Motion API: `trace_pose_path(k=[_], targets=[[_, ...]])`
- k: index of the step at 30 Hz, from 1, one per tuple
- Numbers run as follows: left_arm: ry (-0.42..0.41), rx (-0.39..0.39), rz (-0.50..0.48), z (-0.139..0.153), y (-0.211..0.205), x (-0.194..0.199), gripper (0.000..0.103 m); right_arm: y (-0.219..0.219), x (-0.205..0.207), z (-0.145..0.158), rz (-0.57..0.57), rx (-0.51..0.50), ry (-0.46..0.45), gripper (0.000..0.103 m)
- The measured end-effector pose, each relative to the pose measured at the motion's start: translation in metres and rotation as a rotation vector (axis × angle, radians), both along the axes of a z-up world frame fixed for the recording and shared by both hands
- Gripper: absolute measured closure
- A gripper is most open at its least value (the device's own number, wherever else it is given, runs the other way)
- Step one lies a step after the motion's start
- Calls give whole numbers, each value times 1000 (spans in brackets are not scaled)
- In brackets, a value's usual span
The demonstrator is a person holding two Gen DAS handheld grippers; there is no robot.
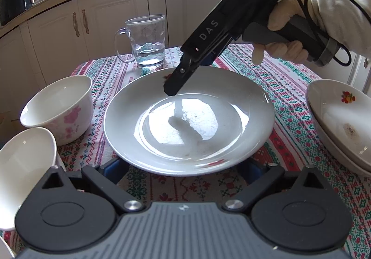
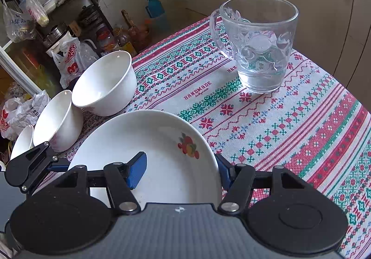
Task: Organize plates and bowls
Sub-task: 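Grasp the rim of the flowered white plate with the right gripper, then lift the flowered plate with the right gripper and carry it over the plate stack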
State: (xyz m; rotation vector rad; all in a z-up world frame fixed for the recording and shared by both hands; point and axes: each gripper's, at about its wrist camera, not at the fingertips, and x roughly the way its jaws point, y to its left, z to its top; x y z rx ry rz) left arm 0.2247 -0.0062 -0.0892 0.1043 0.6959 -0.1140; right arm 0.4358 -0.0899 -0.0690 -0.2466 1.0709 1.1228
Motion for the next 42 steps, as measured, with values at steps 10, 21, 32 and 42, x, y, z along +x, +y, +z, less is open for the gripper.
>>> trace_pose_path(k=[10,21,32,42], targets=[[4,15,-28,6,-1,-12,5,-14,-19,10,-16,-2,7,34],[-16,17,-62,27,3,-38,5,-24,-51,30,-32,7,-13,34],[-40,45,-119,43,0,-64,5,-42,-86,47,-72,37,-32,34],[-37,42,-197,53,-18,-78,5,-77,-113,57,-131,62,-48,34]])
